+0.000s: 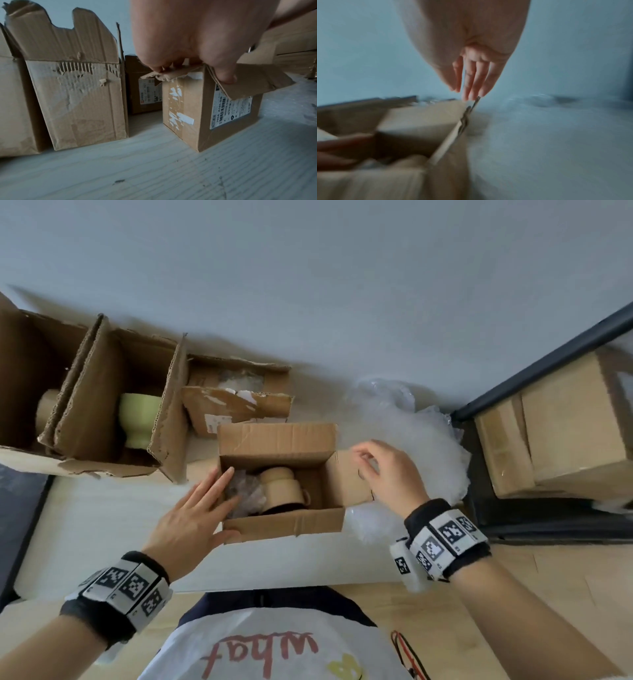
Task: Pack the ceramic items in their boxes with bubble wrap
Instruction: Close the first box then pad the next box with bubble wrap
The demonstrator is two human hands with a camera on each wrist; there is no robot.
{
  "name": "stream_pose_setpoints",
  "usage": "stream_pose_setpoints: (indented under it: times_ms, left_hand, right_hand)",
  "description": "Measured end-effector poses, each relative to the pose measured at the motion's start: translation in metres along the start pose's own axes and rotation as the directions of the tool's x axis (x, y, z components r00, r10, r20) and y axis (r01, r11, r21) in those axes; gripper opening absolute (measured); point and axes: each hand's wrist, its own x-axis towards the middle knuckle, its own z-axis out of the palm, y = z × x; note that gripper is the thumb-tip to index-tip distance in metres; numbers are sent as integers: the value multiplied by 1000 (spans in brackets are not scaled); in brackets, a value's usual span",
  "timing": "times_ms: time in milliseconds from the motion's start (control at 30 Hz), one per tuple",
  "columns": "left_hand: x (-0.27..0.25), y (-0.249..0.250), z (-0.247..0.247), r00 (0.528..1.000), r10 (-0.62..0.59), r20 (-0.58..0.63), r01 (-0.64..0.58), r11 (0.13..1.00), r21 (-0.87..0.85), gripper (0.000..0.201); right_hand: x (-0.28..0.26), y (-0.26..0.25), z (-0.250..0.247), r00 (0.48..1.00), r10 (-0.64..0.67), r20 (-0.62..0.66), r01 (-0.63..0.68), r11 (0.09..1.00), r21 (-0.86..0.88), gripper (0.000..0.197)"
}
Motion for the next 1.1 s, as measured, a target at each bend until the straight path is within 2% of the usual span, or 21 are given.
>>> stream_pose_setpoints:
  times_ms: [67,133,267,333,600,800,900,967,1033,1100]
  left_hand:
    - [3,-1,-2,999,23,29,-23,999,25,78]
    - [5,-1,-3,998,25,59,-29,998,56,78]
    - [9,-2,-10,994,9,109,-16,998,61,77]
    - [11,-1,-14,992,9,123,-17,998,57,77]
    - [11,0,-16,990,-19,139,10,998,70,87]
    - [12,1,-14,993,-19,113,12,998,58,85]
    - [12,1,-12,997,10,73,-15,998,66,84]
    - [12,0,-9,999,15,52,-17,999,35,68]
    - [10,0,-8,997,-31,65,32,999,-26,53]
    - [10,2,-9,995,-57,82,63,996,-70,63]
  right_hand:
    - [-10,41,-2,981,190,-50,-194,974,-115,25]
    - [-19,74,3,944,327,-38,-328,924,-196,34]
    - [-32,107,21,864,496,93,-462,851,-248,63]
    - [-35,114,31,852,508,129,-464,846,-264,62]
    - [-31,113,42,887,459,58,-416,846,-332,36]
    - [-33,118,46,908,418,9,-389,853,-349,16]
    - [-33,121,40,893,445,-60,-447,868,-218,10]
    - [-34,121,31,867,480,-136,-490,870,-58,10]
    - [-37,119,19,813,536,-226,-518,844,138,11]
    - [-41,114,5,759,579,-298,-494,810,317,12]
